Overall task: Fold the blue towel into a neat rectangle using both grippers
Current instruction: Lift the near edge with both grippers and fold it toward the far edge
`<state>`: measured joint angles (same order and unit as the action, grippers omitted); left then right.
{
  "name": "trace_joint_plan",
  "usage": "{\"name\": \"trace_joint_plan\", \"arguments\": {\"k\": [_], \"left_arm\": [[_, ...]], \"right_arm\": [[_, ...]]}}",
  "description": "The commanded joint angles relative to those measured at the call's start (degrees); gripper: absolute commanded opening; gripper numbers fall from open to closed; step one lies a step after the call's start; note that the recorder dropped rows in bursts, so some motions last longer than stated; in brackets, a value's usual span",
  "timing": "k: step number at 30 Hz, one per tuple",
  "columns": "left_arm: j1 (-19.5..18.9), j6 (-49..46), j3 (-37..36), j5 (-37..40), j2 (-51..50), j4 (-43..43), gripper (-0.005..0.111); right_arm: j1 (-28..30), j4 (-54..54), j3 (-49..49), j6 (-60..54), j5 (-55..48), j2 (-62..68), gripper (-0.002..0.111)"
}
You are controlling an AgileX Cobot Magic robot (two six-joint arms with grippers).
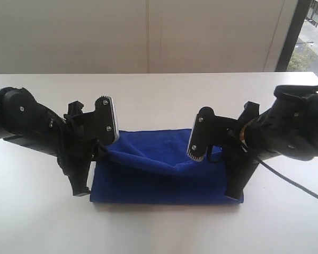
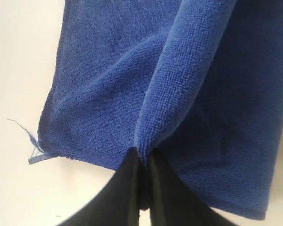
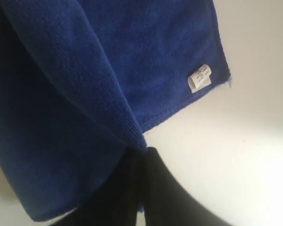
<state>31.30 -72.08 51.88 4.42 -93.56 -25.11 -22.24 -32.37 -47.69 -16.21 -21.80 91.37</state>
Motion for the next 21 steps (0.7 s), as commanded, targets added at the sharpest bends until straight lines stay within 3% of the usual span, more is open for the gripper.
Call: {"name": "trace_joint_plan", "arguments": {"k": [1, 10, 21], "left_arm": [[0.17, 0.19, -0.47, -3.88, -1.91, -0.52, 0.0], [0.17, 0.19, -0.47, -15.17, -4.73, -0.52, 0.0], [0.17, 0.19, 4.11, -19.05, -10.19, -0.37, 0.0]], "right_arm": [[0.31, -0.97, -3.03, 0.55, 0.88, 2.86, 0.0], [4.33, -1.06, -5.23, 1.05, 3.05, 5.75, 0.0], [5.72, -1.22, -9.46, 1.05, 6.89, 10.97, 0.0]]}}
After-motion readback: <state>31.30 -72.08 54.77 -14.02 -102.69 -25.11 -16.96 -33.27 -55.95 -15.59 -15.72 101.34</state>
